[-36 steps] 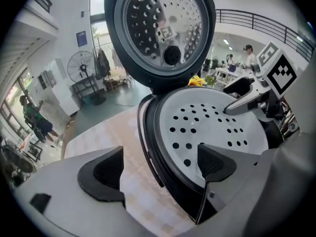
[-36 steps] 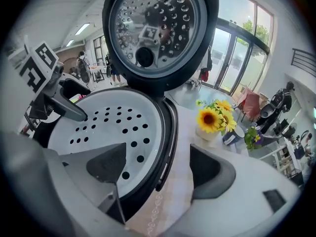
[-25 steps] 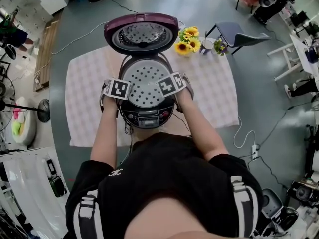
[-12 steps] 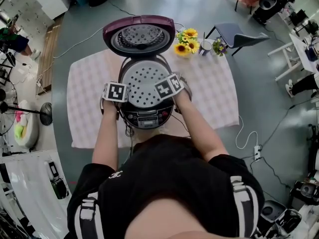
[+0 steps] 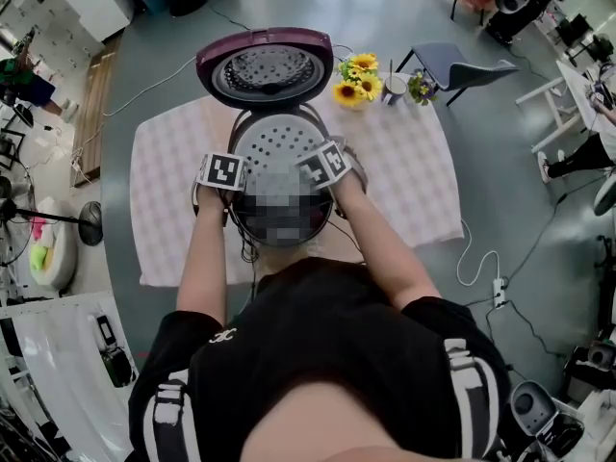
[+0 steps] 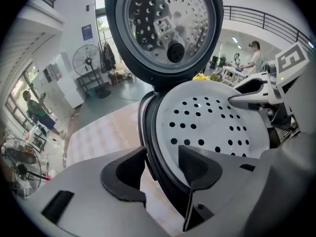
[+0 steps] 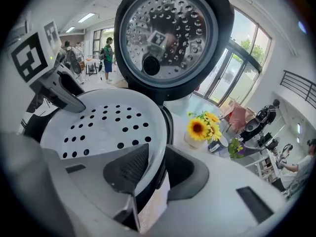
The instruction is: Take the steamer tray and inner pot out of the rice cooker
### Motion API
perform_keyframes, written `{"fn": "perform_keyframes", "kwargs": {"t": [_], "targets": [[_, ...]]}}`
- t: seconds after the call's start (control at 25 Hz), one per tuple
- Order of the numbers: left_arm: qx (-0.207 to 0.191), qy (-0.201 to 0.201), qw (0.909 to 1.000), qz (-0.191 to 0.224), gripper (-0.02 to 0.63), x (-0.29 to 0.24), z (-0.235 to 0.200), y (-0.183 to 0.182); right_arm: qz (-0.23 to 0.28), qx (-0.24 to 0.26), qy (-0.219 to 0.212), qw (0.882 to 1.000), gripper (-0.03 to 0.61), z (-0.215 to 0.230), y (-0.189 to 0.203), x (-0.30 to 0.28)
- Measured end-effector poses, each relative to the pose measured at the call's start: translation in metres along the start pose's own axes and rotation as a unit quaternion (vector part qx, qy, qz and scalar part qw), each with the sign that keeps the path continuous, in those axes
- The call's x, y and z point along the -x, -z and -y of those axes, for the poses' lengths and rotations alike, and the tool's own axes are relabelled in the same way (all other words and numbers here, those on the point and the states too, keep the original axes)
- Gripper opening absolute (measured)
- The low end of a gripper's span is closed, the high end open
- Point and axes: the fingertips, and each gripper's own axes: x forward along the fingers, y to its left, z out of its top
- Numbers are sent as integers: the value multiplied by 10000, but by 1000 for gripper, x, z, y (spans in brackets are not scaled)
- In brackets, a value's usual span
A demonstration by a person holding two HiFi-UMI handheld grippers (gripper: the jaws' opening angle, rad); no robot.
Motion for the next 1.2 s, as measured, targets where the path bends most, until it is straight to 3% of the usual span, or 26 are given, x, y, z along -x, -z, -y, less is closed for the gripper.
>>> {"fn": "perform_keyframes", "kwargs": {"t": [0.2,0.44,0.76,1.2], "targets": [[19,258,9996,76,202,4,11,2,162,-90,5,9998,91,2,-6,9],[-20,14,9995,306,167,25,4,-5,545,-125,56,9984,87,5,-21,19],[-210,-121,9949,980,120,59,9,-35,972,-278,216,9946,84,20,-35,43],[-530,-185,9728,2249,106,125,39,-85,2003,-708,638,9751,71,65,-51,114]]}}
